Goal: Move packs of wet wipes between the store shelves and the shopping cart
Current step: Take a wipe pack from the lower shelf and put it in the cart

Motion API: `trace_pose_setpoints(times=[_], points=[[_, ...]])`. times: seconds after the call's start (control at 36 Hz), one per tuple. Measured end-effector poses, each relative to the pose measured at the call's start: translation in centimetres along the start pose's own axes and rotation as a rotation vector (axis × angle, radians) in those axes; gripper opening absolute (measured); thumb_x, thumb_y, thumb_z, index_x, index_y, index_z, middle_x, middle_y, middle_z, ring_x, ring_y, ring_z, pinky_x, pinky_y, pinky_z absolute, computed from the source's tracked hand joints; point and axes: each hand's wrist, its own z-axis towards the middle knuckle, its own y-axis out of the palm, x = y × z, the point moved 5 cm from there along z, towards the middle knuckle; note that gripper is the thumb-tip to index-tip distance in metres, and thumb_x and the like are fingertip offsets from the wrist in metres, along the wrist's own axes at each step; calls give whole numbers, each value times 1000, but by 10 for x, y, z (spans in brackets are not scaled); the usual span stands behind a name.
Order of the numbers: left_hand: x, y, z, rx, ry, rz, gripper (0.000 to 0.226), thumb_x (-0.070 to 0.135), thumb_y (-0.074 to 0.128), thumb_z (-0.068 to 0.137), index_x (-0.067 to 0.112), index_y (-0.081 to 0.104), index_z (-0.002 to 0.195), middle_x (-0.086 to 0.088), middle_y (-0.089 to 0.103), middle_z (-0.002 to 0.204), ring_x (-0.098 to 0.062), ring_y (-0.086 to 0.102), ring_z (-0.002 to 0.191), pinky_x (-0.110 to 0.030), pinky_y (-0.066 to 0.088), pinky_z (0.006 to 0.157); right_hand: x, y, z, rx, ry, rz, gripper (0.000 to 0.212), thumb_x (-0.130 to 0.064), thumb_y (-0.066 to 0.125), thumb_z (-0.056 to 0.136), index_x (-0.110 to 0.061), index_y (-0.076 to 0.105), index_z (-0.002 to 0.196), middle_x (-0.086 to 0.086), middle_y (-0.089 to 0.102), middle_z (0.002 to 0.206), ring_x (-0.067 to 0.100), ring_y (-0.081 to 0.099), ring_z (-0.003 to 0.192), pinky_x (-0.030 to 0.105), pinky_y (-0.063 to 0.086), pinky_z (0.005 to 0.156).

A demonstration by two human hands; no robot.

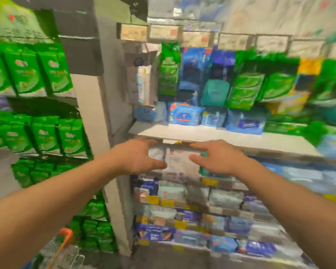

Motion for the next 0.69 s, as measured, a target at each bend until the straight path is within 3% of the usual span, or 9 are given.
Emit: trace_pose_setpoints(times=[0.08, 0.17, 0.31, 0.47, 0.56, 0.69], points=[[65, 3, 24, 32, 96, 1, 111, 90, 40, 52, 35, 38, 149, -1, 41, 156, -24, 42, 140, -41, 37, 114, 67, -16, -38, 60, 107, 43, 59, -66, 51, 94, -38, 53, 145, 0, 57, 147, 23, 52, 136, 36, 43, 111], [125, 6, 44, 36, 184, -9, 114, 90, 38, 50, 33, 38, 150, 0, 40, 156, -22, 41, 141, -40, 35, 116, 124, -30, -71, 89, 209, 56, 60, -69, 50, 93, -38, 53, 145, 1, 58, 147, 24, 52, 136, 38, 45, 110], [211, 16, 74, 16, 320, -38, 105, 85, 45, 58, 33, 40, 149, 1, 40, 156, -20, 41, 141, -38, 35, 116, 201, -47, -118, 147, 356, 62, 60, -67, 52, 94, -34, 55, 144, -1, 59, 146, 23, 53, 135, 34, 44, 108], [296, 29, 121, -25, 453, -57, 106, 86, 48, 57, 35, 39, 149, 5, 36, 159, -17, 39, 142, -39, 36, 115, 278, -50, -155, 138, 526, 123, 65, -71, 48, 93, -37, 48, 149, -2, 56, 148, 22, 61, 122, 39, 48, 104], [336, 37, 145, -51, 531, -61, 105, 85, 48, 57, 37, 37, 149, 7, 35, 159, -17, 38, 143, -41, 36, 115, 311, -52, -167, 161, 586, 125, 65, -69, 48, 94, -37, 47, 150, -3, 54, 150, 21, 57, 129, 40, 46, 108], [393, 50, 190, -50, 647, -77, 93, 80, 57, 68, 38, 38, 149, 9, 37, 158, -16, 39, 142, -38, 36, 115, 365, -58, -175, 190, 710, 99, 63, -71, 47, 93, -41, 46, 149, 1, 61, 144, 24, 60, 124, 44, 50, 103]])
